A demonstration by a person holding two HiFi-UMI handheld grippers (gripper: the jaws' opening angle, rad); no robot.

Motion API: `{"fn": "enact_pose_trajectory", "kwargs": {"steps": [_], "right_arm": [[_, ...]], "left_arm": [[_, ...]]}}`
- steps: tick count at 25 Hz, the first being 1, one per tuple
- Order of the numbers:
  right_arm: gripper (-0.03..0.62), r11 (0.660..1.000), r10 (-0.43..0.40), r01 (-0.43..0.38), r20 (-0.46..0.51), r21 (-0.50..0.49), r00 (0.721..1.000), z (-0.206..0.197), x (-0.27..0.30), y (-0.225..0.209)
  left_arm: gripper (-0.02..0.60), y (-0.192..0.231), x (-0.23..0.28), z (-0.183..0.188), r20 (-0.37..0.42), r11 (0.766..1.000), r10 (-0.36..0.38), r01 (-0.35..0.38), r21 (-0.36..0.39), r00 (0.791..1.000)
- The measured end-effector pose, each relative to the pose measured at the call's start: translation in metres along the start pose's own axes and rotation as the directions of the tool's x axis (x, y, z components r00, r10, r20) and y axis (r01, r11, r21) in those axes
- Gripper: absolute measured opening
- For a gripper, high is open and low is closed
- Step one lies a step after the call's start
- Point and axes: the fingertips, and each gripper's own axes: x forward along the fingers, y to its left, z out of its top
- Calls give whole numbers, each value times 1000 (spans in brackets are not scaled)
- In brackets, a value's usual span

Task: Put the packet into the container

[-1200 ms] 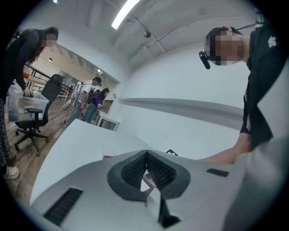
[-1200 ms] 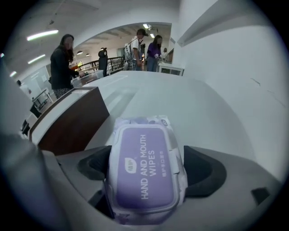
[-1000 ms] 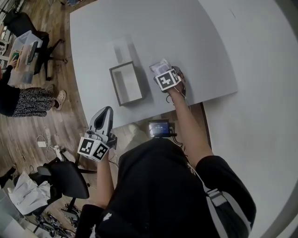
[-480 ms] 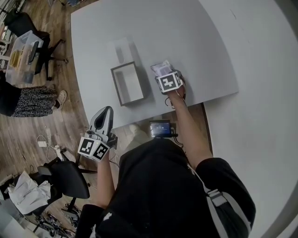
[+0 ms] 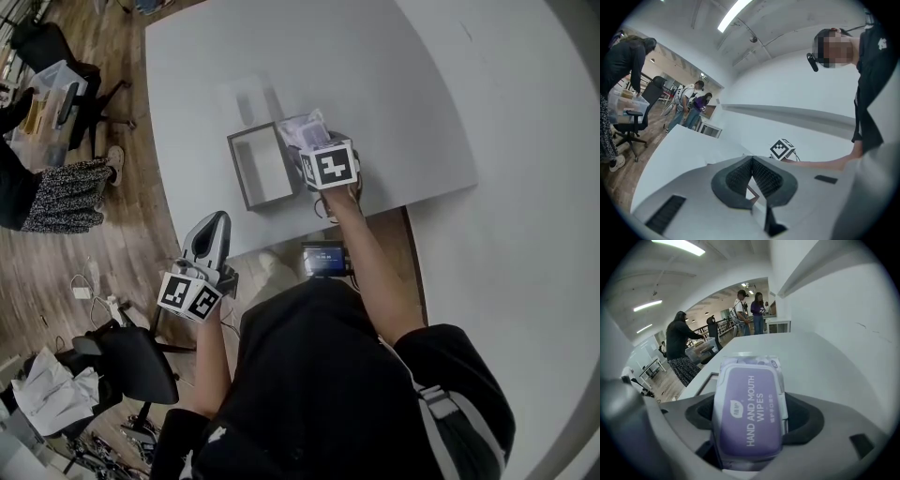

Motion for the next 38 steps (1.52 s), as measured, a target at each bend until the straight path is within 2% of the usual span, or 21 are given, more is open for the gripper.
{"fn": "enact_pose_trajectory", "kwargs": {"steps": [7,14,20,24,33,35,38], "right_arm": [[403,997,74,-73,12,-38,997,14,-1,59],[403,997,57,-58,-30,-59,998,15,7,104],[403,999,0,-4,-75,-53,997,12,19,111],[403,1000,-2,0,-105,-16,995,10,22,116],[403,979,-169,143,-188,-144,968,-3,42,125],[403,981,-176,157,-179,-114,968,-5,46,122],[403,991,-123,132,-176,38,977,-13,56,117]], "left_arm": [[8,6,-18,10,35,1000,2,-1,-5,999],[8,25,-47,17,66,1000,14,-12,-19,998],[8,37,-63,17,79,999,18,-14,-43,997],[8,41,-67,13,77,999,10,-6,-51,997],[8,48,-67,10,56,999,-8,11,-50,998],[8,51,-67,10,56,999,-4,7,-51,998],[8,54,-65,11,54,999,-3,6,-47,999]]}}
